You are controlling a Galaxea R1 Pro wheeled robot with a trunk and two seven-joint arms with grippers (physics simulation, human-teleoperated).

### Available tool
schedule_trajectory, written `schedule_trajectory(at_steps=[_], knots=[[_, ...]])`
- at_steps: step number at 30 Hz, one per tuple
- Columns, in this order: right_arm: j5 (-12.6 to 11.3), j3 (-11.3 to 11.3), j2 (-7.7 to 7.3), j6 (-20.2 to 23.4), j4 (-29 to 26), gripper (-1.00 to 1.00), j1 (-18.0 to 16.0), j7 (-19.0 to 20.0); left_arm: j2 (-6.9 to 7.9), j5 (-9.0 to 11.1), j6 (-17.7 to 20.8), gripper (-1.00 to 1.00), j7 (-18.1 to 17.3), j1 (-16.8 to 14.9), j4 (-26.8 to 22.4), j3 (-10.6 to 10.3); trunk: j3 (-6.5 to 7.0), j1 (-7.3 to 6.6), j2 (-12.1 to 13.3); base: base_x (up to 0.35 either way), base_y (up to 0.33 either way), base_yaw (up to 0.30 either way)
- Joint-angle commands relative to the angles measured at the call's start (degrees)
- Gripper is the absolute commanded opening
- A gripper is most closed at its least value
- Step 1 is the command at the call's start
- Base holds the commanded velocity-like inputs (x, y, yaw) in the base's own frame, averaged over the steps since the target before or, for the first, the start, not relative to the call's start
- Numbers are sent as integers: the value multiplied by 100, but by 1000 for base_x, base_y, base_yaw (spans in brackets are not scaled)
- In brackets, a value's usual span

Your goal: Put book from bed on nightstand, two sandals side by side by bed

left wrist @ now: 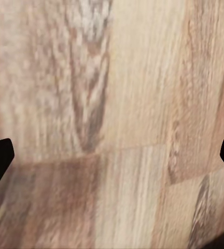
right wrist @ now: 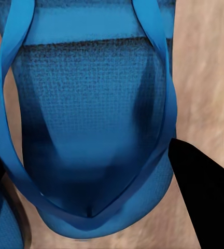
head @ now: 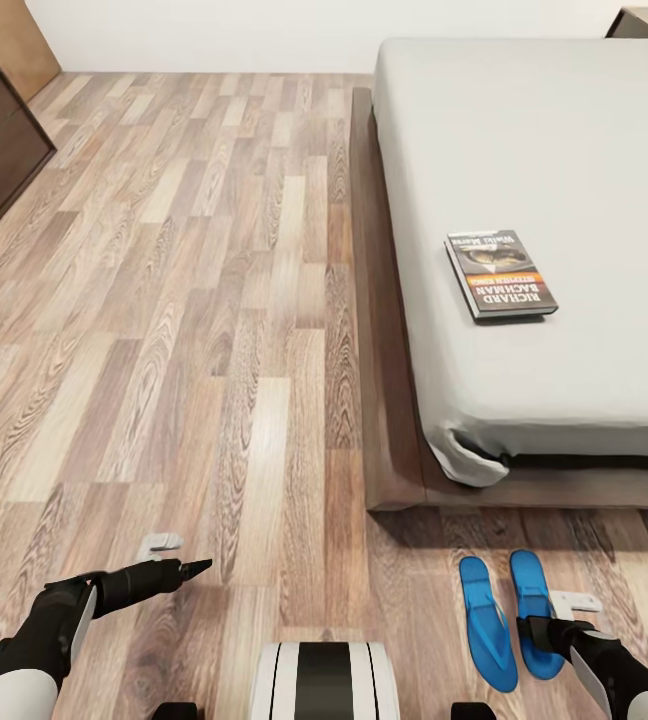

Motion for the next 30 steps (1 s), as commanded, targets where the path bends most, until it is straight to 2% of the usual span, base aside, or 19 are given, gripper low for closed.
schedule_trajectory(at_steps=[1, 20, 21, 30], knots=[[58, -49, 3, 33, -12, -100, 1, 41, -5, -36, 50, 100, -43, -4, -5, 28, 20, -3, 0, 0, 0, 0], [63, -32, 3, 33, -12, -100, 1, 43, -5, -36, 50, 100, -42, -4, -3, 28, 20, -3, 0, 0, 0, 0], [63, -32, 3, 33, -12, 100, 1, 43, -5, -36, 50, 100, -41, -4, -6, 28, 20, -3, 0, 0, 0, 0], [63, -31, 3, 33, -12, 100, 1, 44, -5, -36, 50, 100, -40, -4, -5, 28, 20, -3, 0, 0, 0, 0]])
